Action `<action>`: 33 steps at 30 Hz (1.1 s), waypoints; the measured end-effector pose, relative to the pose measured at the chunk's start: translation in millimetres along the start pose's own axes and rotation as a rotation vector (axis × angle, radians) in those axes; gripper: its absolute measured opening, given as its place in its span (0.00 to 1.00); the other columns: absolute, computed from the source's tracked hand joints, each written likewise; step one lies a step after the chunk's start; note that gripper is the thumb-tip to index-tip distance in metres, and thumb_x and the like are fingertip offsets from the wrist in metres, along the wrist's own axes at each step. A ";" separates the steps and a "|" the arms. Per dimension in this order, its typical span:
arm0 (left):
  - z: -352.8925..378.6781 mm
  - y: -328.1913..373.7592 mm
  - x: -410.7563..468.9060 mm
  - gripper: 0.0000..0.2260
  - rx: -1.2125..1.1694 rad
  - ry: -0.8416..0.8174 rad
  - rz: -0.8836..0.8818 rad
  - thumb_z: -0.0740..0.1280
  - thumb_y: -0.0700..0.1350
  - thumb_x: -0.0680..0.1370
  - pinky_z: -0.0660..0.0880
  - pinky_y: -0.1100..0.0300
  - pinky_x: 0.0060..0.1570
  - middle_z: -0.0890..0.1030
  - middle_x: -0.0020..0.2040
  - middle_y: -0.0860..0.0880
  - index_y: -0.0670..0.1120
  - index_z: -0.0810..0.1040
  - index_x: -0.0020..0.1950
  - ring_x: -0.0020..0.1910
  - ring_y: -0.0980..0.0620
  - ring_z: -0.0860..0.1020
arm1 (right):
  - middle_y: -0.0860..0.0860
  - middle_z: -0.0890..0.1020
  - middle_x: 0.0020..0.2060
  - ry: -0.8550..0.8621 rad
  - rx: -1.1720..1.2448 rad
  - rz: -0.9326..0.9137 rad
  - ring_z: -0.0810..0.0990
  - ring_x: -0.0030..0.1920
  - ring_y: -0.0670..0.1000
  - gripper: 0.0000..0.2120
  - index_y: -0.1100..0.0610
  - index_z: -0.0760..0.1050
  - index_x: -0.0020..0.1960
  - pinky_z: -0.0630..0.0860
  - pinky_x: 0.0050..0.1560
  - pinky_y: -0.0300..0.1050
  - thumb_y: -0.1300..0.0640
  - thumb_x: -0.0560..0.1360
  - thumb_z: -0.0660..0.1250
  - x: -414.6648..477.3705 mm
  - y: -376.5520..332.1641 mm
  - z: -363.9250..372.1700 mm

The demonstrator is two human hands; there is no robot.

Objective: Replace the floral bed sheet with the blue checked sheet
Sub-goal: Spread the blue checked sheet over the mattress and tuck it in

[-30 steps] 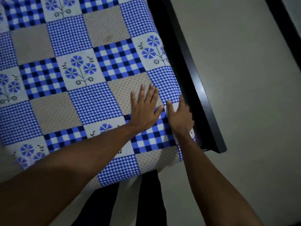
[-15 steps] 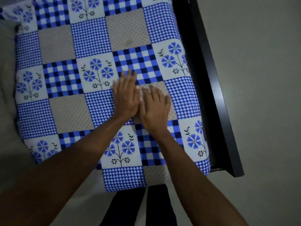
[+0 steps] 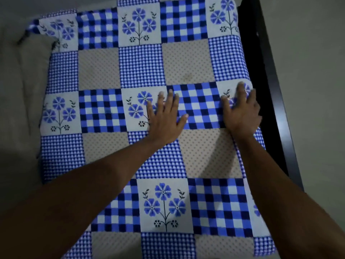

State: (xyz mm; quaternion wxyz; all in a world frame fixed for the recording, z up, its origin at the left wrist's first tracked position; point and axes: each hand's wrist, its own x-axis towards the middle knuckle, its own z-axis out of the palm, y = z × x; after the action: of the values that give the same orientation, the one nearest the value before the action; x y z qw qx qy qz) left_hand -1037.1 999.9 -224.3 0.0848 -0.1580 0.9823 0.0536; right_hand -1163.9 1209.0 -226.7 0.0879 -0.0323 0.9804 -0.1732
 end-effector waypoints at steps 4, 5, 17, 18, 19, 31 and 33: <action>-14.5 20.5 44.9 0.31 -0.278 -0.040 0.336 0.49 0.62 0.82 0.46 0.37 0.75 0.52 0.81 0.48 0.47 0.54 0.81 0.80 0.47 0.47 | 0.52 0.56 0.80 0.076 0.009 0.141 0.54 0.79 0.58 0.34 0.45 0.54 0.80 0.53 0.71 0.73 0.31 0.79 0.48 12.9 -20.9 -1.0; -19.1 17.8 55.0 0.29 -0.391 0.003 0.351 0.51 0.59 0.83 0.49 0.39 0.76 0.56 0.80 0.47 0.46 0.56 0.80 0.80 0.48 0.50 | 0.52 0.57 0.80 0.128 -0.015 0.091 0.55 0.79 0.58 0.32 0.47 0.56 0.80 0.54 0.71 0.73 0.34 0.80 0.48 11.6 -34.0 0.5; -44.0 -147.6 139.8 0.28 -0.158 0.101 -0.471 0.47 0.63 0.83 0.42 0.34 0.74 0.46 0.81 0.51 0.54 0.49 0.81 0.80 0.46 0.44 | 0.50 0.45 0.81 -0.232 -0.199 -0.774 0.41 0.81 0.54 0.30 0.44 0.49 0.81 0.38 0.75 0.68 0.35 0.82 0.41 77.0 -215.9 61.3; -42.1 -147.7 148.8 0.29 -0.113 0.054 -0.467 0.45 0.65 0.82 0.40 0.33 0.73 0.43 0.81 0.52 0.55 0.45 0.81 0.80 0.45 0.41 | 0.50 0.44 0.81 -0.200 -0.221 -0.752 0.41 0.80 0.54 0.31 0.43 0.47 0.81 0.38 0.75 0.68 0.33 0.81 0.39 96.5 -213.2 59.0; -40.9 -144.4 158.4 0.30 -0.079 0.032 -0.450 0.44 0.66 0.81 0.39 0.32 0.72 0.41 0.81 0.52 0.56 0.43 0.81 0.79 0.45 0.40 | 0.50 0.43 0.81 -0.166 -0.231 -0.713 0.41 0.80 0.54 0.33 0.43 0.45 0.81 0.38 0.75 0.68 0.31 0.80 0.38 117.4 -207.3 54.6; -61.1 -24.7 322.9 0.34 -0.015 0.070 -0.238 0.43 0.70 0.79 0.41 0.28 0.71 0.42 0.81 0.52 0.55 0.43 0.81 0.79 0.41 0.39 | 0.46 0.45 0.81 -0.055 -0.042 -0.363 0.42 0.80 0.54 0.38 0.38 0.49 0.80 0.51 0.71 0.73 0.24 0.74 0.46 272.6 -146.8 16.5; -62.4 -4.7 338.2 0.32 -0.030 0.070 -0.237 0.43 0.69 0.79 0.38 0.28 0.70 0.41 0.81 0.52 0.57 0.42 0.80 0.79 0.41 0.38 | 0.45 0.46 0.81 -0.041 0.007 -0.336 0.43 0.80 0.55 0.38 0.37 0.50 0.79 0.54 0.69 0.74 0.24 0.74 0.47 277.9 -144.6 16.6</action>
State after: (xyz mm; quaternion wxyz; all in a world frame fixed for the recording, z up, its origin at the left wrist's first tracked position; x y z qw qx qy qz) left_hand -1361.3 885.3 -225.7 0.0539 -0.2758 0.9583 0.0521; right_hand -1429.0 1041.8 -236.9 0.0778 -0.1988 0.9587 -0.1880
